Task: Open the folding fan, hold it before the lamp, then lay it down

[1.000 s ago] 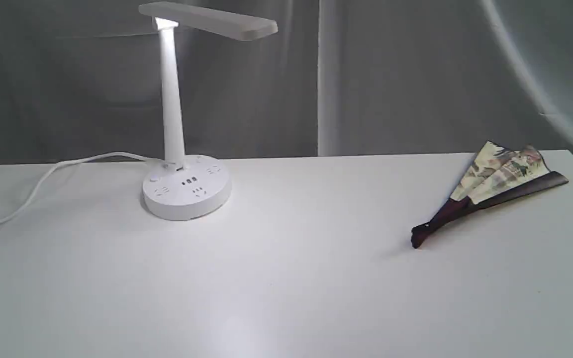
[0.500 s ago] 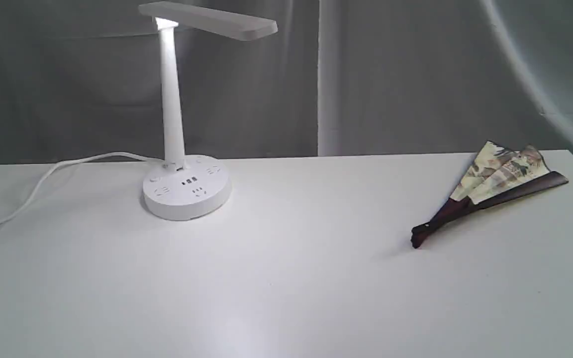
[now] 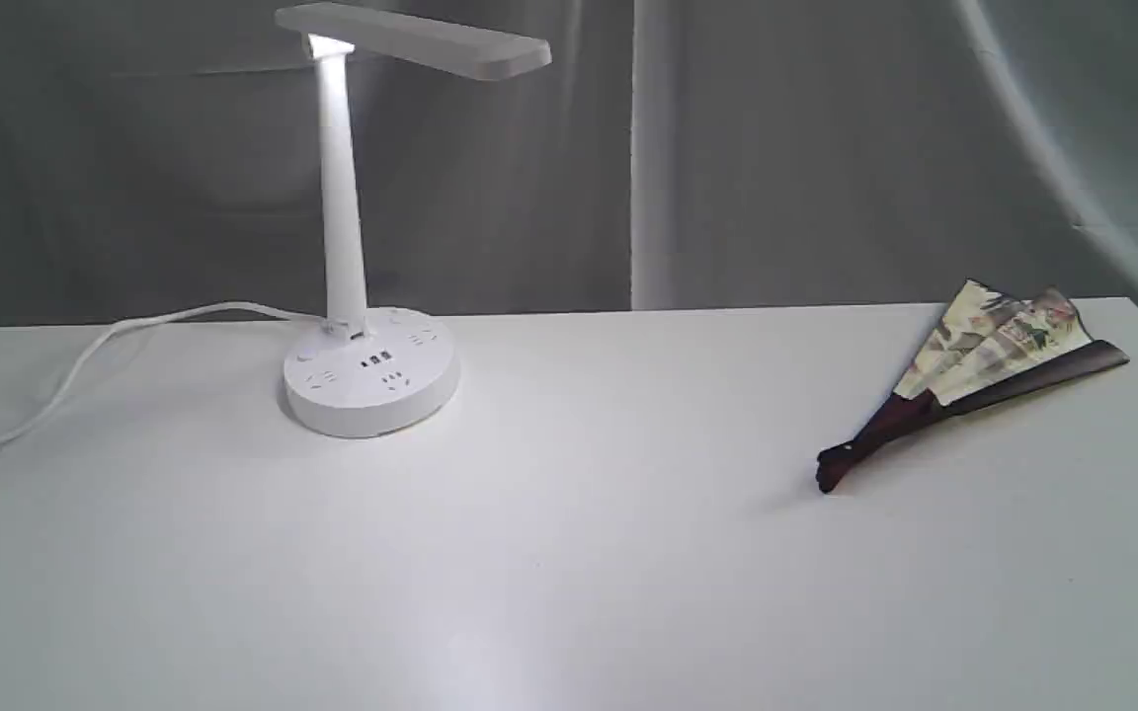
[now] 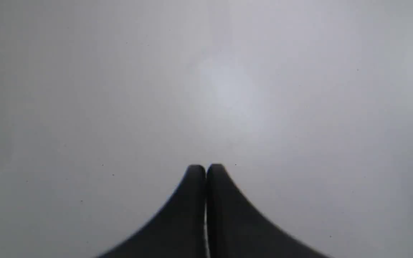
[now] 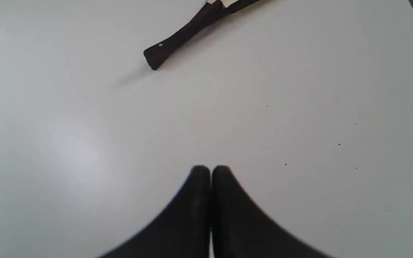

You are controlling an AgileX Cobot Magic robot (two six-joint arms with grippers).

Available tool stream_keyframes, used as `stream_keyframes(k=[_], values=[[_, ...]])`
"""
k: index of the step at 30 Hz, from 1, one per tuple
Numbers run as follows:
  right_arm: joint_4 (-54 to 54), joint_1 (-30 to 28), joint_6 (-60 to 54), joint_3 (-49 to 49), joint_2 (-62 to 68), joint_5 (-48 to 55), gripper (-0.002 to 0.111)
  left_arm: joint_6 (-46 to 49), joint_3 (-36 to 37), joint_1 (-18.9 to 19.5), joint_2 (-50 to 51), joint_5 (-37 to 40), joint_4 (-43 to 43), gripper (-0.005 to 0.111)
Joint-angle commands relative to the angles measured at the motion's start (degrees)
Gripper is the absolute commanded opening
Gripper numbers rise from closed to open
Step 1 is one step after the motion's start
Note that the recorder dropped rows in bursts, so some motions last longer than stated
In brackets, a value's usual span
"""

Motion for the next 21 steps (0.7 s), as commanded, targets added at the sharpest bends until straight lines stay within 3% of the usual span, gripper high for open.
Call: stream_keyframes(k=[1, 11, 17, 21], values=[[0.3, 0.0, -3.5, -2.1, 4.4, 1.0, 0.000, 0.2, -0.3, -0.6, 0.1, -0.2, -0.3, 0.000], [1.0, 0.0, -7.0, -4.8, 13.3, 1.3, 0.000, 0.2, -0.3, -7.7, 0.1, -2.5, 2.4, 0.000], [5.4, 0.0, -11.3, -4.8, 15.2, -0.9, 0.020, 0.3, -0.3, -11.4, 2.8, -3.0, 2.4, 0.000], [5.2, 0.0, -11.7, -4.8, 15.9, -3.1, 0.026, 2.5, -0.3, -14.2, 5.7, -3.9, -1.0, 0.000]])
